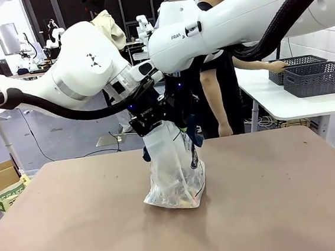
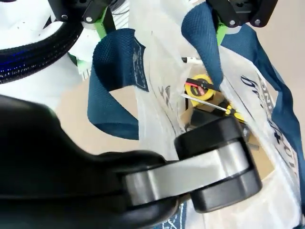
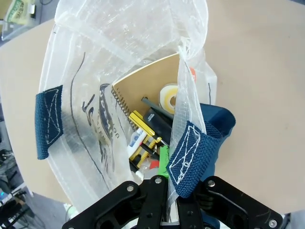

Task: Transfer purchased items from the store into the shopping bag.
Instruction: Move the Reusable shopping bag to the right side of the table.

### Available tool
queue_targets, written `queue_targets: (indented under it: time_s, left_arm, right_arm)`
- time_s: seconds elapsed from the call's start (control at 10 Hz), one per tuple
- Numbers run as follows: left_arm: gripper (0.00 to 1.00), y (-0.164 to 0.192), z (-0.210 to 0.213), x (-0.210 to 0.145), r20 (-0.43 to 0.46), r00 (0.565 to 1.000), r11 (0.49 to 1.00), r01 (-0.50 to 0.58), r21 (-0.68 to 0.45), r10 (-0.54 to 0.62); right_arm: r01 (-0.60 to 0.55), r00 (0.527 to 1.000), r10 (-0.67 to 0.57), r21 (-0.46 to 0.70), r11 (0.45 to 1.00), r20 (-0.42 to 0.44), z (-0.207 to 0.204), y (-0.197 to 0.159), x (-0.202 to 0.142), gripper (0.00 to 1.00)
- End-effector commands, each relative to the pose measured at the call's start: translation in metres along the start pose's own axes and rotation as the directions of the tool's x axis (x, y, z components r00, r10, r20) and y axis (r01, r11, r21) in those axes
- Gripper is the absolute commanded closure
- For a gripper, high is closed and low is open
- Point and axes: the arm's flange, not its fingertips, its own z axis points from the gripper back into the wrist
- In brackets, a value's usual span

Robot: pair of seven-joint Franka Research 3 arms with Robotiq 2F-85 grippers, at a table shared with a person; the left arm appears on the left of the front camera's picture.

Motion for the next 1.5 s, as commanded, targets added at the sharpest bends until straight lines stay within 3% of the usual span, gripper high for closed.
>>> queue_targets:
  time_s: [0.0, 0.1, 0.6, 1.4]
  left_arm:
    - [0.0, -0.0047, -0.003, 0.004, 0.011, 1.0, 0.998, 0.011, 0.069, -0.012]
    - [0.0, -0.0043, -0.0048, 0.0036, 0.015, 1.0, 0.995, 0.016, 0.095, -0.018]
    - [0.98, -0.0056, -0.0048, 0.0019, 0.031, 0.999, 0.993, 0.009, 0.117, -0.012]
    - [1.0, -0.0036, -0.0012, -0.0029, 0.043, 0.999, 0.995, 0.004, 0.101, -0.008]
  right_arm:
    - [0.003, 1.0, -0.003, 0.012, 1.0, 0.009, -0.003, 0.001, 0.0012, 1.0]
    - [0.002, 1.0, -0.002, 0.011, 1.0, 0.01, -0.0032, 0.0007, 0.0015, 1.0]
    - [-0.011, 1.0, 0.011, 0.02, 1.0, 0.003, -0.0035, -0.0009, 0.0011, 1.0]
    - [-0.019, 1.0, 0.019, 0.034, 0.999, 0.008, -0.0008, -0.0018, 0.0002, 1.0]
